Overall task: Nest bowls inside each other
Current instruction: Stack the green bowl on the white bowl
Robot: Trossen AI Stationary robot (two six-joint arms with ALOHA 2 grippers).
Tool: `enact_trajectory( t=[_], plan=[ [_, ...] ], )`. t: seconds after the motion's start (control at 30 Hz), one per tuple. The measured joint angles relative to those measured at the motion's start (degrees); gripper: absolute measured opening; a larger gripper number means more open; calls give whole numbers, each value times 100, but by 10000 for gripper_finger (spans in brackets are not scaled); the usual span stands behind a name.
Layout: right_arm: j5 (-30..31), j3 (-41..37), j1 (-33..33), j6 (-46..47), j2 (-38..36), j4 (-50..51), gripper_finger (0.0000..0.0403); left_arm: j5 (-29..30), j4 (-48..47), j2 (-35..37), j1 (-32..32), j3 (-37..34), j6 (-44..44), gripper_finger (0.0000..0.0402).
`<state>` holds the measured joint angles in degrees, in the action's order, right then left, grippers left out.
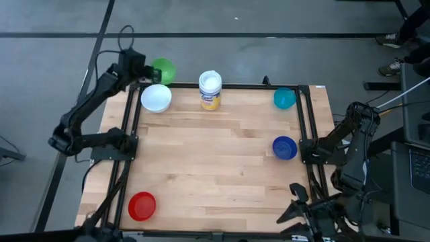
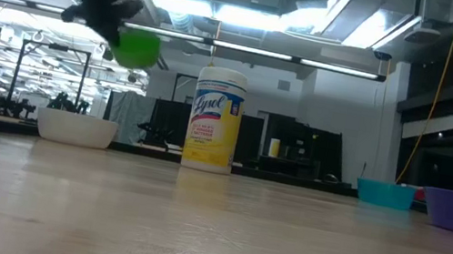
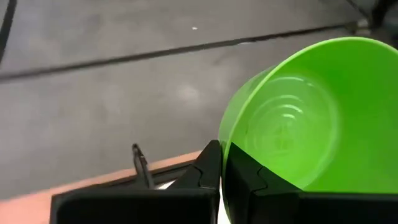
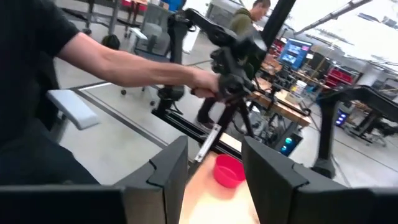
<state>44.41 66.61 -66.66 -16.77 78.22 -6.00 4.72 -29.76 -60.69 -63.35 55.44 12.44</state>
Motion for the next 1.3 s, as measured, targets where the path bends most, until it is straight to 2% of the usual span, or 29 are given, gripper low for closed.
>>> enact_trajectory(
  t=[0.07,0.23,0.4,0.57,0.7,0.77,0.83,0.97,1.2,1.3],
  plan=[
    [2,0,-96,34,0,-1,156,-145,-17,-136,-231,1,71,2],
    [16,0,-248,-29,0,-85,160,-37,-357,-350,-38,42,364,2],
    [-43,0,-370,-28,8,-87,158,655,-1256,-571,423,33,630,2],
    [-239,0,-509,64,11,-89,163,1547,-2223,-490,1049,28,1118,2],
    [-333,0,-634,113,26,-93,164,1912,-2720,-342,1370,28,1593,2],
    [-333,0,-688,97,64,-114,163,2206,-2918,-329,1420,28,1903,2],
    [-339,0,-725,88,114,-157,163,2263,-3053,-363,1418,18,2150,2],
    [-351,0,-756,71,251,-242,166,2261,-2851,-430,1420,-340,2743,2],
    [-349,0,-868,-40,469,-686,167,2080,-663,-404,1429,-1628,3803,2],
    [-347,0,-968,-36,476,-883,164,2116,-301,-405,1322,-1932,4089,2]
  ],
)
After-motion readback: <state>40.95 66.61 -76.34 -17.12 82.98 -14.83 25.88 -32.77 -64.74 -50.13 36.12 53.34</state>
